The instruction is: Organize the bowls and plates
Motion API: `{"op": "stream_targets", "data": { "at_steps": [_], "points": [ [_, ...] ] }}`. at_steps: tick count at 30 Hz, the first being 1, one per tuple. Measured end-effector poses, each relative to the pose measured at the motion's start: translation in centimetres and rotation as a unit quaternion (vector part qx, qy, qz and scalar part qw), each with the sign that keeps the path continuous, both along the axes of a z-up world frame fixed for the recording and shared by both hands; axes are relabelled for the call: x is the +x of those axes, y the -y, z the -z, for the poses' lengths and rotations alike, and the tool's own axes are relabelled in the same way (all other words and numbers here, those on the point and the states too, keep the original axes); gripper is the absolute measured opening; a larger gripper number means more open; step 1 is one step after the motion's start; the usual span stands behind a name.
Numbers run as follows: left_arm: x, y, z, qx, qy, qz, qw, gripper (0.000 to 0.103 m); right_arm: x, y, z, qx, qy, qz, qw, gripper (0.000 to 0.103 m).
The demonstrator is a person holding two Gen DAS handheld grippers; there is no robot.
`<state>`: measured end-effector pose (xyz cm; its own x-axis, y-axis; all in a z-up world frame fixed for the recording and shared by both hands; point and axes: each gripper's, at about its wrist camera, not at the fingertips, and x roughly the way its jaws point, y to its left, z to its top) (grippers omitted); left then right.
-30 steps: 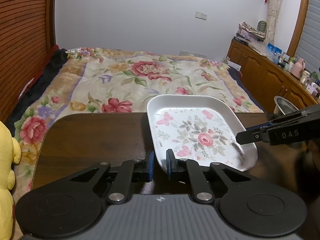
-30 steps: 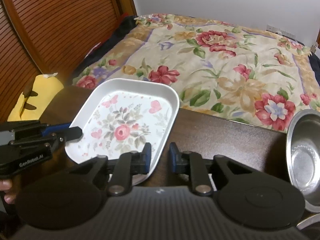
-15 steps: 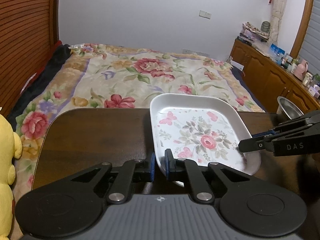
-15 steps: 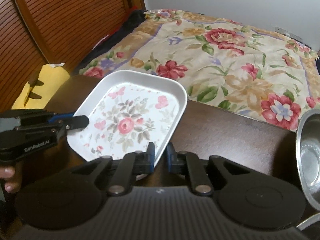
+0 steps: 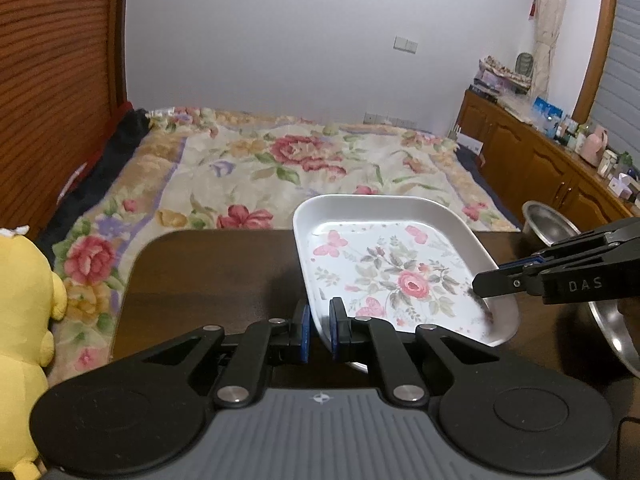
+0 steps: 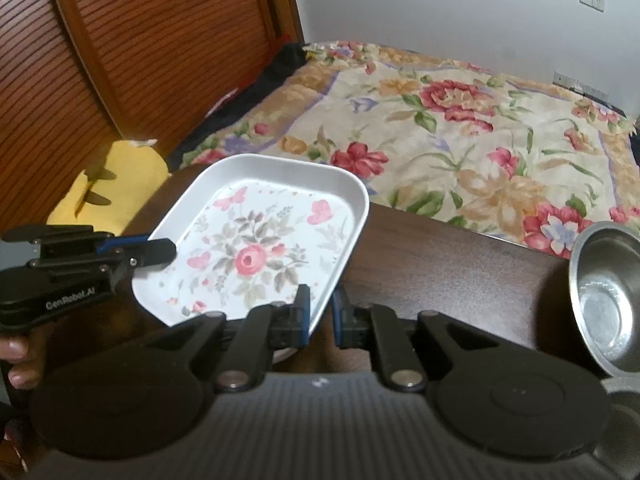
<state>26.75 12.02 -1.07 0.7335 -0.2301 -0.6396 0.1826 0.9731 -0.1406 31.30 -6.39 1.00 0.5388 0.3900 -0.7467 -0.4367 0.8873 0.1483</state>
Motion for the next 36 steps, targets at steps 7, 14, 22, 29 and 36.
{"op": "stream_targets", "data": {
  "at_steps": [7, 14, 22, 29, 36],
  "points": [
    [-2.7, 0.0, -2.3, -0.004, 0.025, 0.001, 0.9997, 0.012, -2.2, 0.3, -2.1, 0.006, 0.025, 0.0, 1.0, 0.013],
    [-5.0, 0.1, -3.6, -0.008, 0.042, 0.004, 0.9991, 0.012, -4.5, 0.7, -3.4, 0.011, 0.041, 0.0, 0.999, 0.013],
    [-7.5, 0.1, -4.1, -0.01, 0.051, 0.01, 0.9986, 0.012, -6.7, 1.0, -3.6, 0.012, 0.047, -0.001, 0.999, 0.013],
    [-9.8, -0.2, -4.3, -0.021, 0.057, 0.009, 0.9981, 0.012, -8.8, 1.5, -3.5, 0.02, 0.048, -0.004, 0.999, 0.013],
    [-11.8, 0.0, -4.2, -0.025, 0.058, 0.01, 0.998, 0.012, -10.8, 1.8, -3.0, 0.024, 0.044, -0.01, 0.999, 0.013]
  ]
}}
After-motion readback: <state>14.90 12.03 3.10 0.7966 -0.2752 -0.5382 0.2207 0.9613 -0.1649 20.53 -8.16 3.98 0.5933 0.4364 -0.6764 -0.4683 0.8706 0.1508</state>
